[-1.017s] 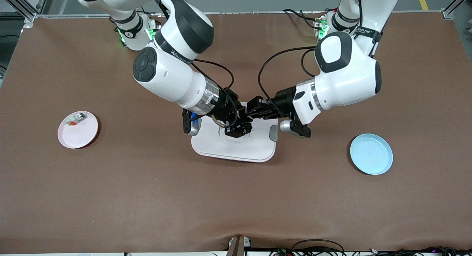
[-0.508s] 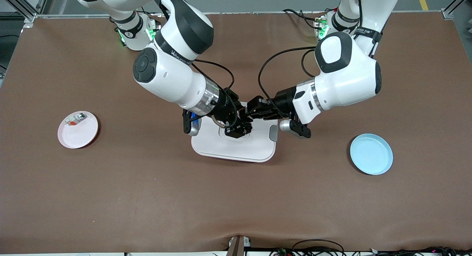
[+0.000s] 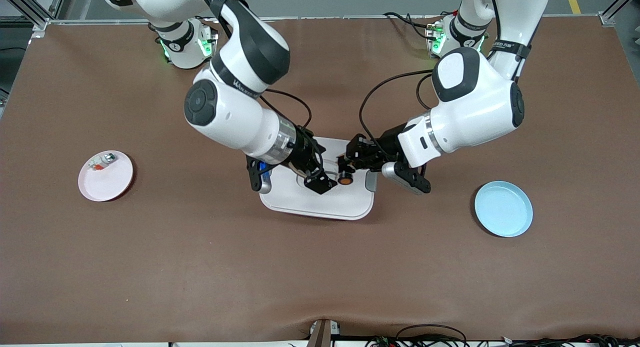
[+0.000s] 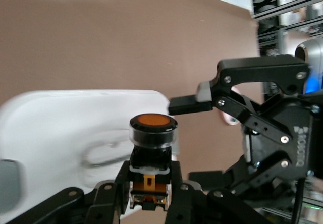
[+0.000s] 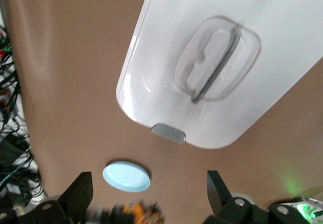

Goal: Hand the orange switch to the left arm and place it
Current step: 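Open the right gripper and pull both arms apart with the switch, then lower the switch onto the light-blue plate with the left gripper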

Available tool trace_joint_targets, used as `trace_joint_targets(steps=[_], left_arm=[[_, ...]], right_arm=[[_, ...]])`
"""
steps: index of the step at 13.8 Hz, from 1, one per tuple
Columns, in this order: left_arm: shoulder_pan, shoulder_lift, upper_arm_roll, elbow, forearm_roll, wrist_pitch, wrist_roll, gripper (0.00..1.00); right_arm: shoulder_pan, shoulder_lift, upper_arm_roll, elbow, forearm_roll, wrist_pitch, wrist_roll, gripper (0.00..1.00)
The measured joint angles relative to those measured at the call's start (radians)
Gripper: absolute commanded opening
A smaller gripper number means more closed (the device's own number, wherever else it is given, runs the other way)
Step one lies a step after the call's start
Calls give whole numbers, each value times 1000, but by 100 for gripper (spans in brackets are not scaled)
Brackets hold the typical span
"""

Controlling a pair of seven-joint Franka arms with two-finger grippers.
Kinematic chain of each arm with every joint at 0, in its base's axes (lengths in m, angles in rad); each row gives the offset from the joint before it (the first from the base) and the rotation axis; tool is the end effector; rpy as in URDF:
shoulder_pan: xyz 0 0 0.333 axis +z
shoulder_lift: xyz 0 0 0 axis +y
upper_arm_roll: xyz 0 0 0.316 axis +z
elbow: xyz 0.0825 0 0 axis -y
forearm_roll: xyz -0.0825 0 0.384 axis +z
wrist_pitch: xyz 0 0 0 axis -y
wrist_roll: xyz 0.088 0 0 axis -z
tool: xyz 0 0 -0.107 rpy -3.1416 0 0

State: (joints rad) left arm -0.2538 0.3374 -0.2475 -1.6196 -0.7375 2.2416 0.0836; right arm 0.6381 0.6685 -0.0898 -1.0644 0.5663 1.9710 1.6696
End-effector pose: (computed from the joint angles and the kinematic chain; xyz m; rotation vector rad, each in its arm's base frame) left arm 0.6015 -0.3286 0.4724 2.3746 -0.2007 0.1451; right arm 0.6222 0.4470 0.4753 -2.1661 1.5726 0.4624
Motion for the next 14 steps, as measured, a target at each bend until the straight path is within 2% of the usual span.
trace_joint_targets(steps=[3, 7, 12, 14], left_arm=[[87, -8, 2, 2, 141, -105, 96, 0], [232, -8, 5, -2, 282, -234, 360, 0], [353, 45, 7, -16, 459, -260, 671, 0], [385, 79, 7, -15, 541, -256, 771, 0]], right_arm=[[-69, 14, -3, 6, 0, -46, -31, 100], [-197, 3, -7, 41, 0, -245, -233, 100], [-363, -66, -15, 52, -15, -476, -548, 100], [-412, -90, -15, 52, -90, -566, -681, 100]])
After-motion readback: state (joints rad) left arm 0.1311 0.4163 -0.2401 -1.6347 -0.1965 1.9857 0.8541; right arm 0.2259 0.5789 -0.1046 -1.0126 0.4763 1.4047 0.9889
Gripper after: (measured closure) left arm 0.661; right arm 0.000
